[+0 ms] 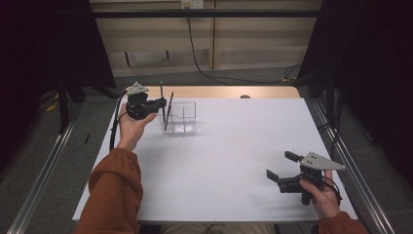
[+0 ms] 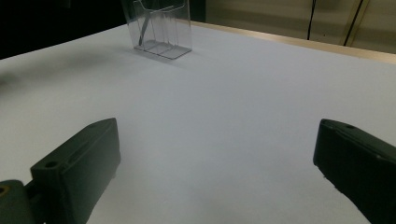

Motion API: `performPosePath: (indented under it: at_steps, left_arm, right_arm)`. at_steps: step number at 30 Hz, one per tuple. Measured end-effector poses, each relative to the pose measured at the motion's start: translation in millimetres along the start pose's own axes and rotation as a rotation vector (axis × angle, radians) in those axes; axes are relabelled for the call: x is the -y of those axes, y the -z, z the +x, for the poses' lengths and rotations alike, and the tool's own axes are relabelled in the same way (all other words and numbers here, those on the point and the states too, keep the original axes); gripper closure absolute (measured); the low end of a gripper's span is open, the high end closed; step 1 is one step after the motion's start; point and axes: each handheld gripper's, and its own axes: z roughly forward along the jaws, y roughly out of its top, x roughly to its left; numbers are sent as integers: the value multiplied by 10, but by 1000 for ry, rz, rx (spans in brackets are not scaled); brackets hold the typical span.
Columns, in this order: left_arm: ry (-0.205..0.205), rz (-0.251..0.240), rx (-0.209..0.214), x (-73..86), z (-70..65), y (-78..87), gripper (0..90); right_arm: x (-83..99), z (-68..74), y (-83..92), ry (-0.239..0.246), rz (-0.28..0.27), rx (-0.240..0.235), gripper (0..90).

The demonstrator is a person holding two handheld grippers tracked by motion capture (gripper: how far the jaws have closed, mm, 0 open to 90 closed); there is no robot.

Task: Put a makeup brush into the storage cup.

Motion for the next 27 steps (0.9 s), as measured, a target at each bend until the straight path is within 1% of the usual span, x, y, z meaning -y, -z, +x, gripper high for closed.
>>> performPosePath:
  at_steps: [4, 13, 14, 16, 17, 18, 20, 22, 23, 24, 27]
  left_arm:
    - [0, 2, 6, 16, -11, -19, 840]
    - [-10, 7, 1, 27, -16, -33, 839]
    - [-3, 6, 2, 30, -14, -36, 839]
    - [0, 13, -9, 31, -6, -40, 835]
    - [12, 12, -1, 35, 2, -44, 832]
    - [12, 11, 0, 37, 5, -45, 827]
    - [14, 15, -4, 40, 9, -45, 810]
    - [22, 15, -11, 42, 17, -44, 762]
    - [29, 14, -8, 46, 26, -39, 758]
    - [27, 17, -7, 48, 30, -38, 752]
    - [36, 14, -8, 57, 38, -31, 691]
  right_arm:
    - [0, 1, 1, -1, -2, -2, 0]
    - [0, 3, 3, -1, -5, -1, 0]
    - [-1, 4, 4, -2, -6, -1, 0]
    - [0, 5, 5, 0, -6, -1, 0]
    - [0, 5, 4, 0, -5, -1, 0]
    - [0, 5, 4, 3, -5, -3, 0]
    - [-1, 7, 6, 3, -7, -5, 0]
    - [-1, 6, 5, 3, -9, -4, 0]
    - [-1, 5, 5, 1, -10, -3, 0]
    - [-1, 5, 5, 2, -11, -3, 0]
    - [-1, 7, 6, 3, -11, -4, 0]
